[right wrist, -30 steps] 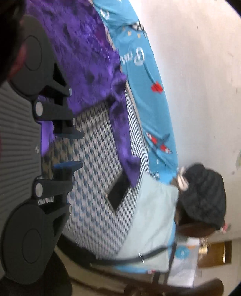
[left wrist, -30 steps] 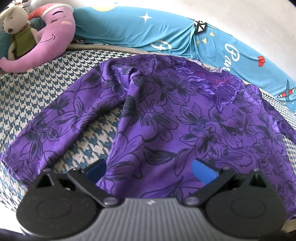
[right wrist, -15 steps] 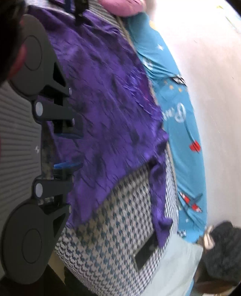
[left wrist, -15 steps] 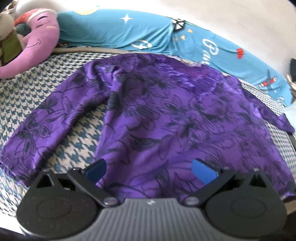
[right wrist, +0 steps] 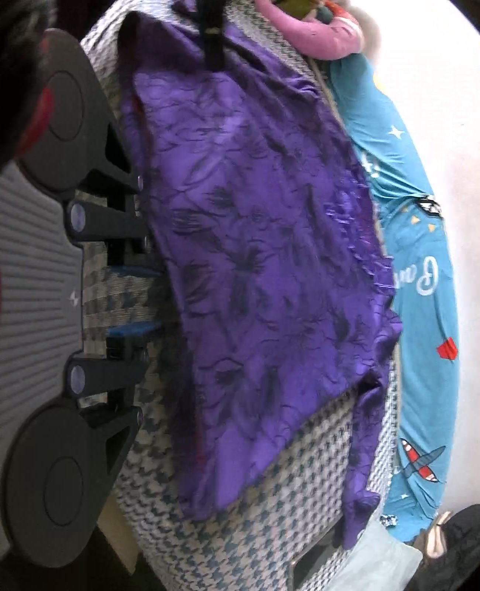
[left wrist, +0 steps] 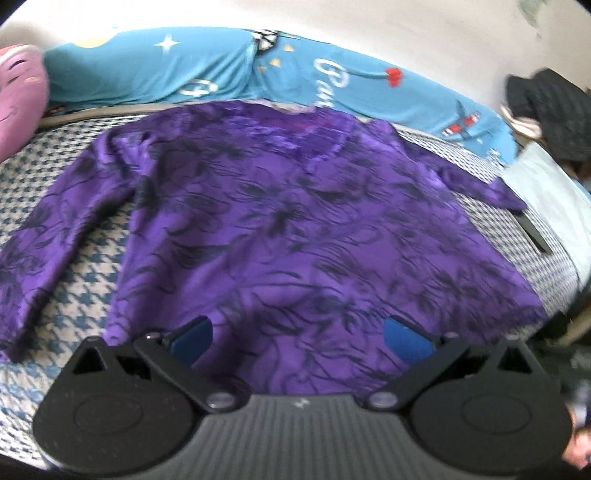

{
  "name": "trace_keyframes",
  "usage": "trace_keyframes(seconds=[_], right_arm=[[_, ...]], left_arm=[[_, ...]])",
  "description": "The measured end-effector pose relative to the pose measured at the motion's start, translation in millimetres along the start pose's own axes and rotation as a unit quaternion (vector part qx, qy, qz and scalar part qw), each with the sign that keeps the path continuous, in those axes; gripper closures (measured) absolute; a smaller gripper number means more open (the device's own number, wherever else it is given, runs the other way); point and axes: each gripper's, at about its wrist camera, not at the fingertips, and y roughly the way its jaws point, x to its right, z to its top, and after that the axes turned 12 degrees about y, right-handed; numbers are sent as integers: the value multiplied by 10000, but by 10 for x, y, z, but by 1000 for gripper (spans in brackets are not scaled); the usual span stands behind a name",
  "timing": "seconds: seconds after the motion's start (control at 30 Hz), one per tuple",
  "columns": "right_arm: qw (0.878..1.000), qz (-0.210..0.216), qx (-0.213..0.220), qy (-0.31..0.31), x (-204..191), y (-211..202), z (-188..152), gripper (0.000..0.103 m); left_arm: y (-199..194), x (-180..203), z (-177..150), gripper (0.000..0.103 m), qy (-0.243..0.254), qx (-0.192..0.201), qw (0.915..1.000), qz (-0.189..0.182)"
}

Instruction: Fold clothes

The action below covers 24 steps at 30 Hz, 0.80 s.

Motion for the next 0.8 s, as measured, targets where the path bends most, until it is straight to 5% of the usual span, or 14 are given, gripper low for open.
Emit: trace_keyframes(seconds=[0.17,0.43,0.63,0.8], right_arm=[[9997,58,231,54,-45,69,213,77],[9989,211,-95,416,-24,402,430,77],[9973,322,-3,661,64,317,481,77],[9963,403,-75,761,191,56,335,77]], left_arm=[[-6,193,-21,0,395,-15,9989,-265],[179,367,-41,0,771,-235,9962,-317],[563,396,-53,0,896,-736,9928,309],[621,413,-38,0,926,-687,9914,621]])
